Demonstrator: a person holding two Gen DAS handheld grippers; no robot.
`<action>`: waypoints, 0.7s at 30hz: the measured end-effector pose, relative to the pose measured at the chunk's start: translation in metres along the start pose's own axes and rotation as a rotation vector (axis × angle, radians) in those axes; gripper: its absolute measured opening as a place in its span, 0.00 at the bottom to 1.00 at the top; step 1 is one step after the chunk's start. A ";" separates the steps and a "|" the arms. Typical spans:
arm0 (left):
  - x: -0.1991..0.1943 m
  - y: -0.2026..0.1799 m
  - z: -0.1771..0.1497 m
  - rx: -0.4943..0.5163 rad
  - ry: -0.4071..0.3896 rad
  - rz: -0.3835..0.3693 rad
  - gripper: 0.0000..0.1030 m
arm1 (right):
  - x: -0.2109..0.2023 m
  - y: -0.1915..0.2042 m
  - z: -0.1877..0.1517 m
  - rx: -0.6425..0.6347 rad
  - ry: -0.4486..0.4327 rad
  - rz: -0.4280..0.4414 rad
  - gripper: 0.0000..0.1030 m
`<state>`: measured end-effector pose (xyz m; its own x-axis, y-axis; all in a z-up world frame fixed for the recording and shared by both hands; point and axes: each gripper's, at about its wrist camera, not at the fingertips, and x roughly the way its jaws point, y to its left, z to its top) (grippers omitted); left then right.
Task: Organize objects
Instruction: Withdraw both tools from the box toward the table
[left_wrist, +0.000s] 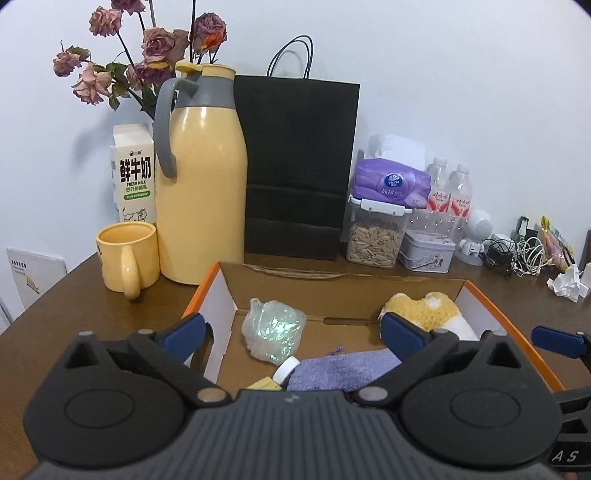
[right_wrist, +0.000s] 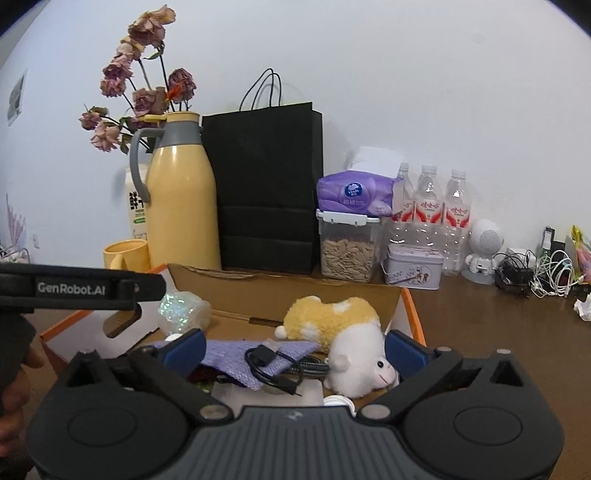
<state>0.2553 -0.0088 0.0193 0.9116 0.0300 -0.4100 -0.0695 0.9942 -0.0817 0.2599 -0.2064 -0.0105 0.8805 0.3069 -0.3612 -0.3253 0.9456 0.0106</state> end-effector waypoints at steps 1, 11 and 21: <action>0.000 0.001 0.000 -0.002 0.000 0.000 1.00 | 0.000 0.000 0.000 0.000 -0.001 0.000 1.00; -0.010 0.007 0.000 -0.016 -0.016 -0.004 1.00 | -0.005 0.002 -0.002 -0.019 0.001 -0.008 1.00; -0.035 0.012 -0.007 -0.006 -0.030 -0.018 1.00 | -0.026 0.001 -0.009 -0.036 -0.010 -0.041 1.00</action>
<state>0.2193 0.0010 0.0261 0.9246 0.0158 -0.3806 -0.0559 0.9940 -0.0944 0.2339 -0.2148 -0.0092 0.8966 0.2691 -0.3517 -0.3007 0.9530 -0.0374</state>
